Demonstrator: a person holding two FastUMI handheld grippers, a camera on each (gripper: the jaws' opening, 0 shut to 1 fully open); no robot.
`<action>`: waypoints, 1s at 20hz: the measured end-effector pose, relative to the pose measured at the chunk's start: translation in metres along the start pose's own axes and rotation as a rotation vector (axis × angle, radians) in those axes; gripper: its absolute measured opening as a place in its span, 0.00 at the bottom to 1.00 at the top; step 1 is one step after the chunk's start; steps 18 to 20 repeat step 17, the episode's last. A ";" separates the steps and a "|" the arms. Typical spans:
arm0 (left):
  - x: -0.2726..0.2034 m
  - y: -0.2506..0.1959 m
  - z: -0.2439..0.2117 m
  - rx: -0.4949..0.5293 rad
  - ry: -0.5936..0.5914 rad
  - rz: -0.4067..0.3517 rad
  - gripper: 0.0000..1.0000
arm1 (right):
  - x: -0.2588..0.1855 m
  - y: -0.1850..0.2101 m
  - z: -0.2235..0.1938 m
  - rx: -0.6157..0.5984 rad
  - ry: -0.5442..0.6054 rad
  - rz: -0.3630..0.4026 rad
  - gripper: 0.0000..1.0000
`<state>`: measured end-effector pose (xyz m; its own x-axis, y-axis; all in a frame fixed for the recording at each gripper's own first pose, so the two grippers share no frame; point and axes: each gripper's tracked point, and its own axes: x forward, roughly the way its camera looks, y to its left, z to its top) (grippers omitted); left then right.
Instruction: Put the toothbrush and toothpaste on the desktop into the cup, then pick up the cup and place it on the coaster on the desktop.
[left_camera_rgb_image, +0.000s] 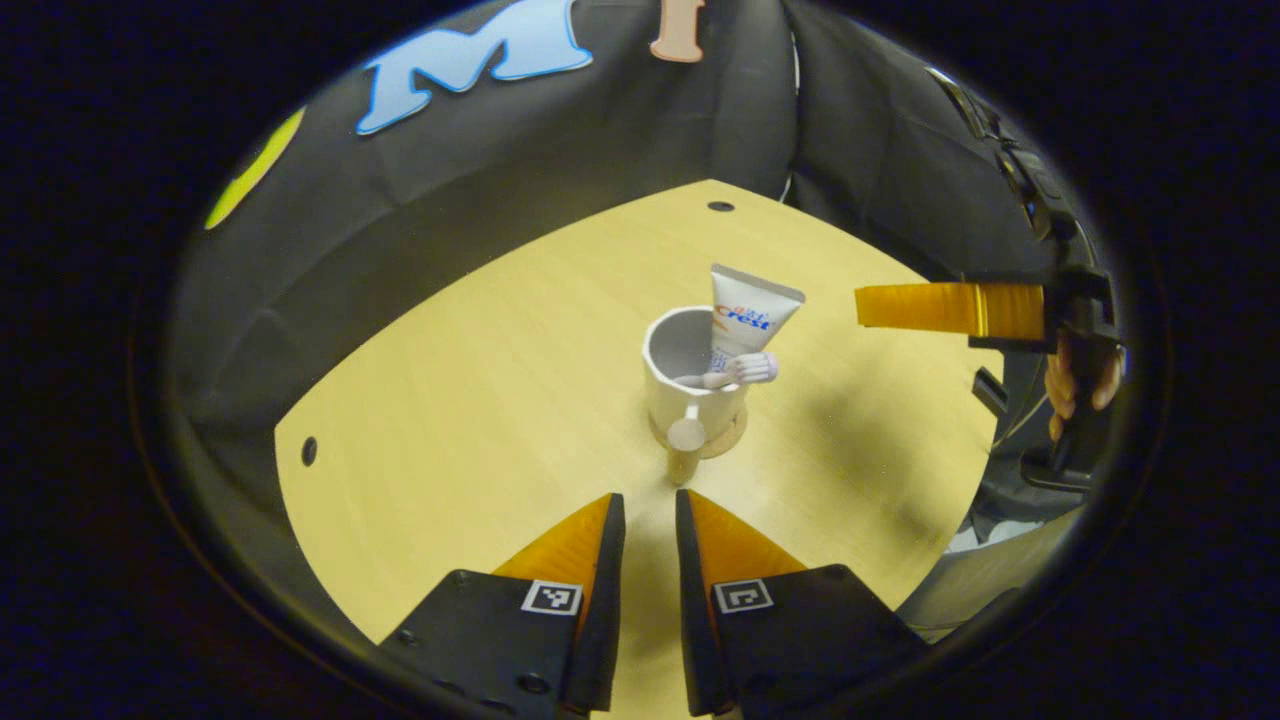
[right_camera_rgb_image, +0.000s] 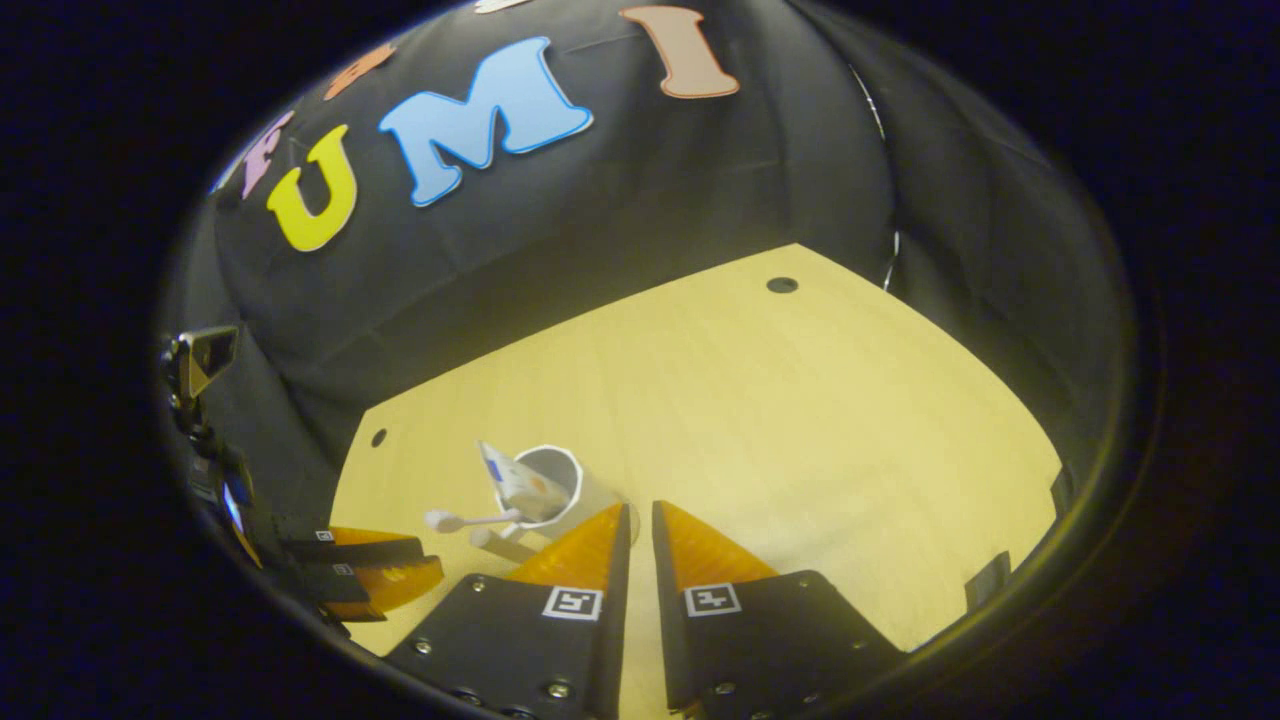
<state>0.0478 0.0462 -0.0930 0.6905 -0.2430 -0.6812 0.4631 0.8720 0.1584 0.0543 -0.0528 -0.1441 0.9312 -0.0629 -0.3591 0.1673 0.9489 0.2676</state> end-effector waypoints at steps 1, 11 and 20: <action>-0.011 0.004 0.004 -0.027 -0.029 0.029 0.39 | -0.002 0.008 0.002 -0.019 -0.005 0.019 0.16; -0.117 0.024 0.021 -0.176 -0.315 0.333 0.34 | -0.038 0.070 0.035 -0.229 -0.083 0.179 0.16; -0.185 0.045 0.072 -0.289 -0.533 0.536 0.39 | -0.071 0.089 0.063 -0.308 -0.176 0.207 0.16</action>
